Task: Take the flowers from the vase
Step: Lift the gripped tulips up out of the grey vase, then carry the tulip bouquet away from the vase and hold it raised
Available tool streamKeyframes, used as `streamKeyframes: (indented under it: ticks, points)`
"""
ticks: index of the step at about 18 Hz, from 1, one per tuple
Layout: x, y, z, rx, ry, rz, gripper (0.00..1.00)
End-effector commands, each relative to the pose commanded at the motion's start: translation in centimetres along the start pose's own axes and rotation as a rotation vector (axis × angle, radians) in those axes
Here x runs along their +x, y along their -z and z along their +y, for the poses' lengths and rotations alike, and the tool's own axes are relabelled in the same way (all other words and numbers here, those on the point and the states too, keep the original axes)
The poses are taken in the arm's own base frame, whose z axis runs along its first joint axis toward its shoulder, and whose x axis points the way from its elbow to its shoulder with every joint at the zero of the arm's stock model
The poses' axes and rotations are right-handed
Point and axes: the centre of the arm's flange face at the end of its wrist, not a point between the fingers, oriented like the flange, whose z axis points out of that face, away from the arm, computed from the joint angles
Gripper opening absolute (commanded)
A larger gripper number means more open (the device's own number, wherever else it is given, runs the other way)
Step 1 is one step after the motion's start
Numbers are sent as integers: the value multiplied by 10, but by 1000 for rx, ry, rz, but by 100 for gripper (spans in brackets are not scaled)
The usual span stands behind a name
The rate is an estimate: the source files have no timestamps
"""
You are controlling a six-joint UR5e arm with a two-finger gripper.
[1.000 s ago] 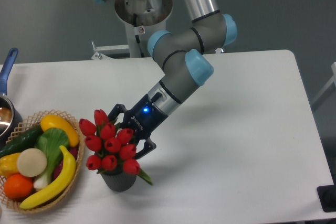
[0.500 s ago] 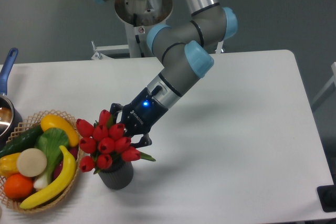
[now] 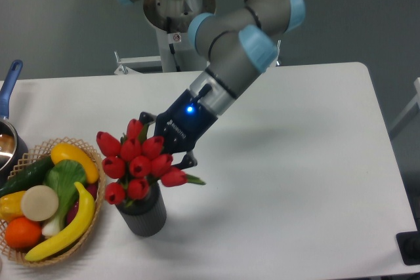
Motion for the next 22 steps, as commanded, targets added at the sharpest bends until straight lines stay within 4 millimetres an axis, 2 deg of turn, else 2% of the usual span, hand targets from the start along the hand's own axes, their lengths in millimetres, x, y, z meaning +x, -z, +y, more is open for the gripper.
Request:
streamKeyframes:
  ticks: [3, 8, 13, 15, 17, 20, 22]
  points:
    - [-7, 18, -26, 26, 32, -33, 2]
    - [-10, 41, -39, 44, 73, -70, 2]
    - [-30, 103, -71, 102, 185, -172, 0]
    - [-43, 115, -80, 105, 168, -210, 0]
    - [-66, 125, -73, 64, 163, -303, 0]
    - [-82, 140, -63, -46, 155, -494, 0]
    - [-87, 145, -58, -72, 129, -520, 0]
